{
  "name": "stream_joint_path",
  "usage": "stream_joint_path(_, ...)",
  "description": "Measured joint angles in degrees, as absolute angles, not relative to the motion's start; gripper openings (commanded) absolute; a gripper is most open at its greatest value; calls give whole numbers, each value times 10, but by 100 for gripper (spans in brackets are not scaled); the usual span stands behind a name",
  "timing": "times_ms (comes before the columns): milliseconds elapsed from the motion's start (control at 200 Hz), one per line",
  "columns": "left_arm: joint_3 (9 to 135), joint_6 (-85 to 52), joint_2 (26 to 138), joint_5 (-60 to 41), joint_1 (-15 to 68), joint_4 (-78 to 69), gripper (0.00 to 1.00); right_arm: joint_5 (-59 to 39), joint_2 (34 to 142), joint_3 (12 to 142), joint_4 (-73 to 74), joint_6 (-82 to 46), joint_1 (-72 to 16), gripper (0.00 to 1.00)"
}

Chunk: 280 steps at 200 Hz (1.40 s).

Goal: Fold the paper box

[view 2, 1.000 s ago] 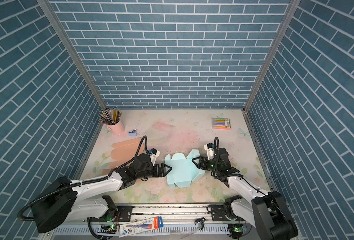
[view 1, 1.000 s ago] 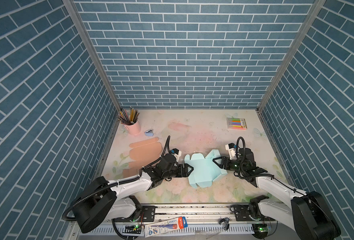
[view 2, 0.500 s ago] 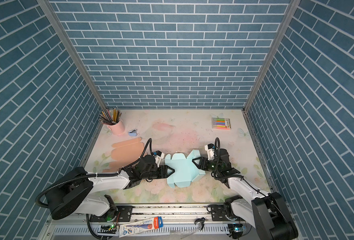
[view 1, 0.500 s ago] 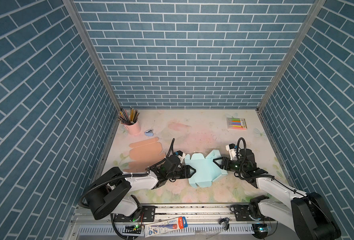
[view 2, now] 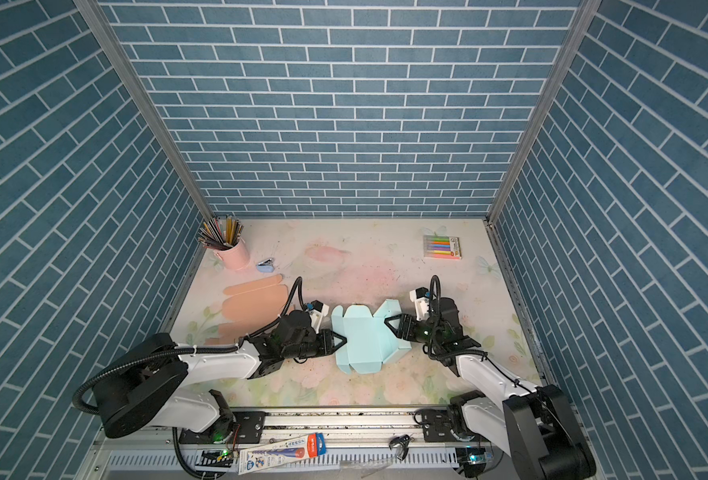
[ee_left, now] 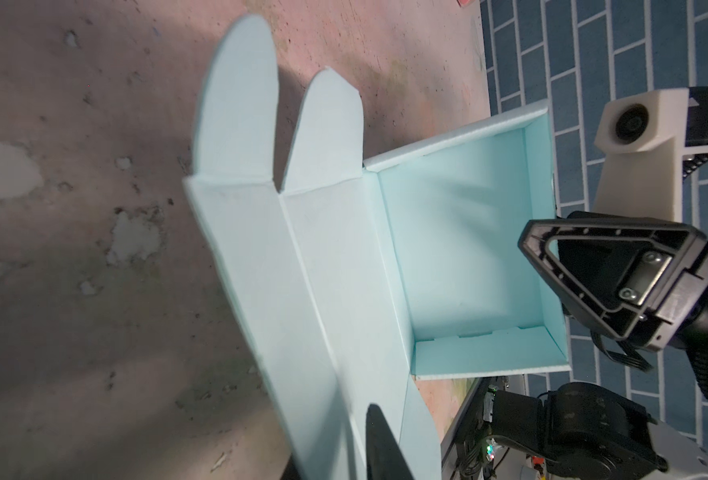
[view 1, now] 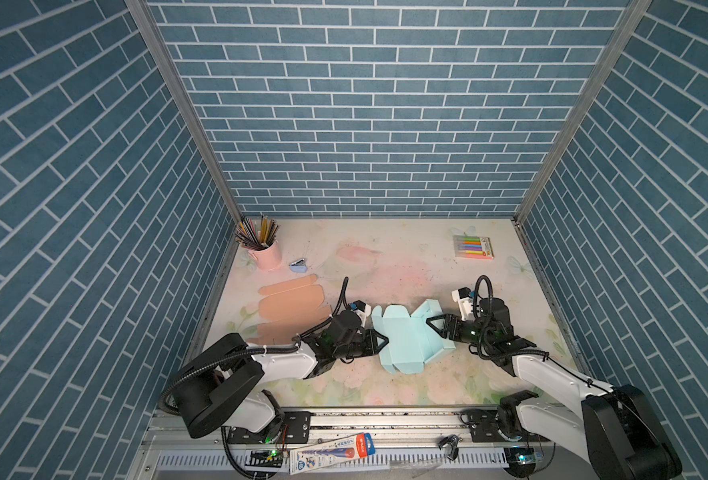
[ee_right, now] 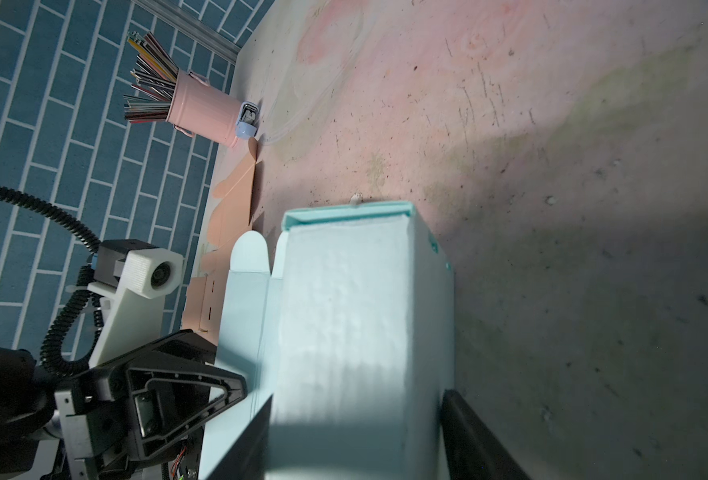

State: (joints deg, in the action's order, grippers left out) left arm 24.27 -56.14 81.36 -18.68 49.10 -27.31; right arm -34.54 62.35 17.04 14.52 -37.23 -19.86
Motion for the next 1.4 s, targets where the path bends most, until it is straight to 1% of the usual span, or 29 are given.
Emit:
stream_joint_path(280, 240, -573, 814, -168, 492, -271, 13, -353, 601, 167, 109, -364, -199, 77)
stream_joint_path(440, 240, -575, 808, -156, 491, -260, 6, -363, 562, 166, 91, -350, -199, 83)
stream_joint_path(705, 243, -567, 774, -145, 482, -224, 3, -366, 536, 166, 66, -328, -199, 85)
stream_joint_path(855, 273, -534, 763, -143, 475, -177, 1, -362, 518, 168, 40, -309, -199, 87)
stream_joint_path(915, 288, -520, 760, -143, 471, -163, 0, -356, 510, 172, 24, -297, -199, 89)
stream_joint_path(960, 297, -513, 758, -144, 466, -157, 0, -351, 503, 175, 14, -291, -199, 93)
stream_joint_path(1005, 304, -505, 757, -146, 459, -151, 0, -345, 497, 176, 8, -283, -199, 95)
stream_joint_path(1260, 327, -469, 757, -146, 440, -113, 0, -320, 467, 182, -16, -270, -199, 96)
stream_joint_path(1400, 344, -441, 757, -146, 429, -75, 0, -291, 442, 186, -38, -269, -199, 96)
